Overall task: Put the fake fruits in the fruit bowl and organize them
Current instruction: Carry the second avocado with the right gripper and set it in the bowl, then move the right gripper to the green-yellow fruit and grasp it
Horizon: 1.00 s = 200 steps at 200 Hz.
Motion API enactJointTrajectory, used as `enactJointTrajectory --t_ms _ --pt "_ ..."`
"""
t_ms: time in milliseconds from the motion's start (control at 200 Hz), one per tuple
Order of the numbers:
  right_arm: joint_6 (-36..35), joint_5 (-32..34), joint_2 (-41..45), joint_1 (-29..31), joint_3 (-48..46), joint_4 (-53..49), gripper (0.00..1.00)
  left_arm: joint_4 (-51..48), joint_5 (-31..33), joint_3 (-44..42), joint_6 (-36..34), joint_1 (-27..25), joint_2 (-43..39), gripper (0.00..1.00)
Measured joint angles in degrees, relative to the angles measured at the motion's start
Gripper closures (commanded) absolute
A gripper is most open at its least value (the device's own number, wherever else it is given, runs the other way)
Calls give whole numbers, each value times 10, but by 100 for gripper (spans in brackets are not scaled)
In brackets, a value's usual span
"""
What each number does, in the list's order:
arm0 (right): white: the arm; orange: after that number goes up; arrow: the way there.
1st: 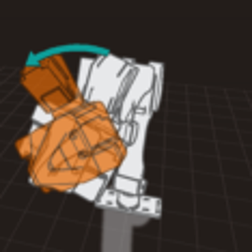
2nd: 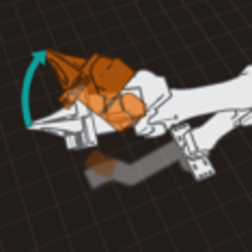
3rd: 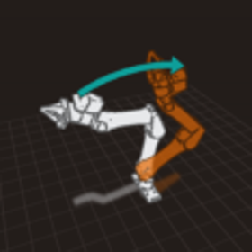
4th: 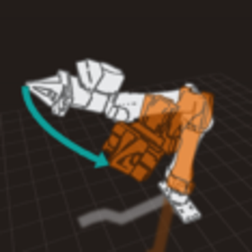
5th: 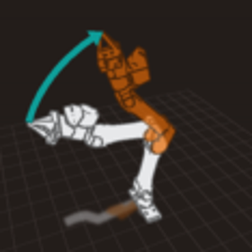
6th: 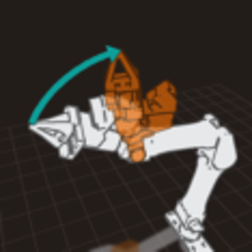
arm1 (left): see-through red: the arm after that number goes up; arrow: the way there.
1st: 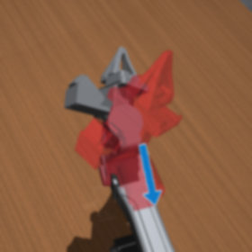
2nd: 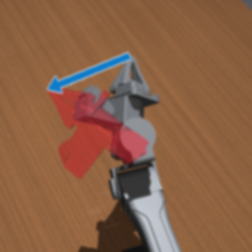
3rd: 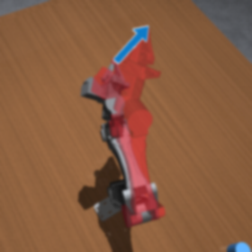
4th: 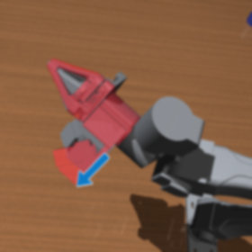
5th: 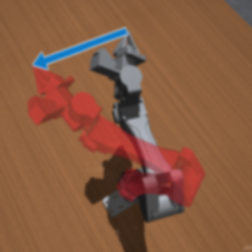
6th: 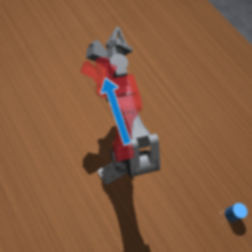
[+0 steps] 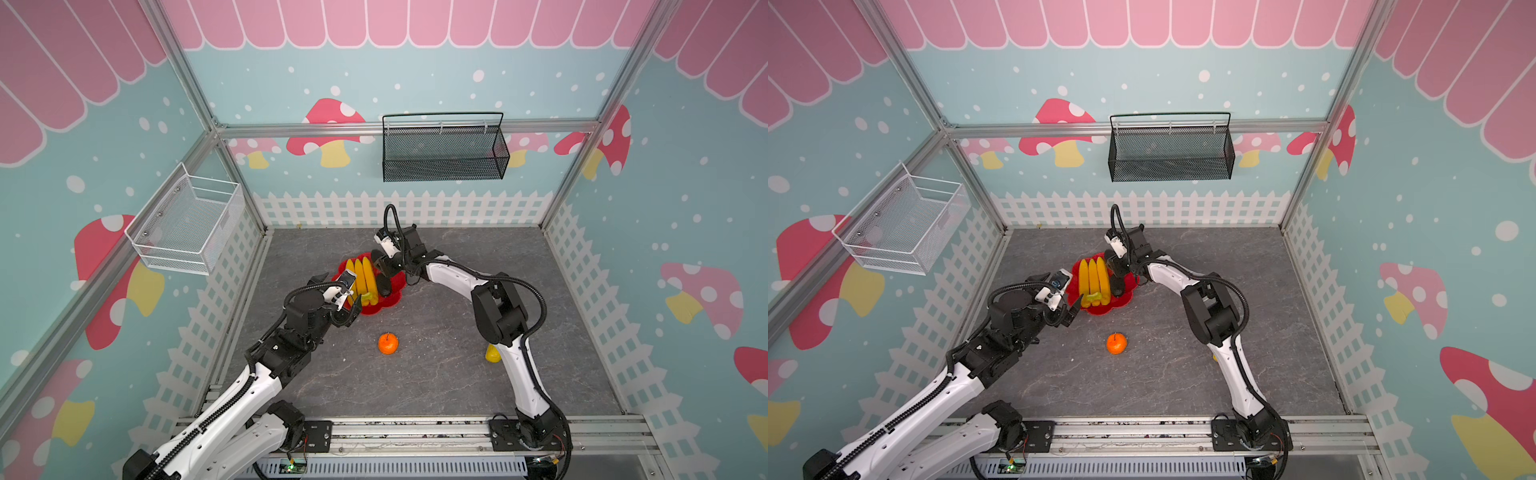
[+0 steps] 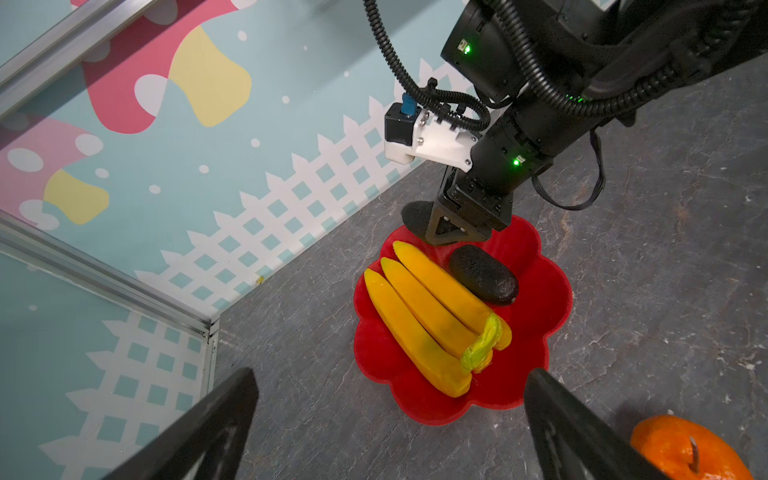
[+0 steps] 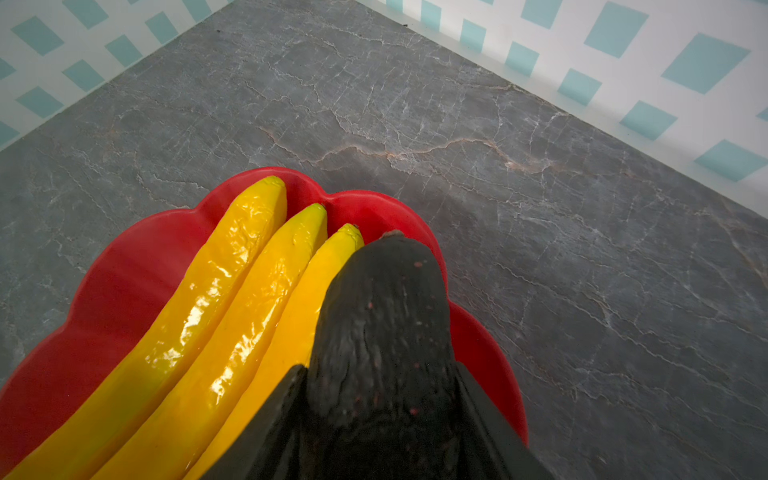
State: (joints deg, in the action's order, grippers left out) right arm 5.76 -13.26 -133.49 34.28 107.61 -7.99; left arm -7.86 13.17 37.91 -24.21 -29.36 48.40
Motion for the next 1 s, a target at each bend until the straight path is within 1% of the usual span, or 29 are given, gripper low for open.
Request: enactJointTrajectory --t_ms 80,265,380,545,605,700,766,796,841,886,936,1001 --pt "-2 3 0 0 0 -6 45 0 2 0 0 0 0 0" --pt "-10 6 0 0 2 -11 40 0 2 0 0 0 0 0" --pt "-11 9 -4 2 11 -13 34 0 2 0 0 0 -1 0" --pt "-15 19 -4 9 13 -16 31 0 2 0 0 0 -4 0" --pt "-15 24 -4 11 13 -18 27 0 2 0 0 0 -4 0" --pt "-9 54 11 14 -6 -17 21 0 1 0 0 0 -4 0" --pt "9 90 52 14 -60 -16 17 0 -3 0 0 0 -5 0" --pt "25 115 84 14 -98 -18 14 0 -7 0 0 0 -7 0" --pt "47 150 136 11 -157 -27 13 0 -14 0 0 0 -9 0" --pt "85 188 202 3 -221 -40 13 -1 -25 0 0 -4 -10 0" --pt "128 215 272 -13 -285 -58 13 -5 -39 0 0 -13 -10 0" --pt "188 259 360 -51 -351 -101 13 -15 -64 2 0 -37 -7 0"
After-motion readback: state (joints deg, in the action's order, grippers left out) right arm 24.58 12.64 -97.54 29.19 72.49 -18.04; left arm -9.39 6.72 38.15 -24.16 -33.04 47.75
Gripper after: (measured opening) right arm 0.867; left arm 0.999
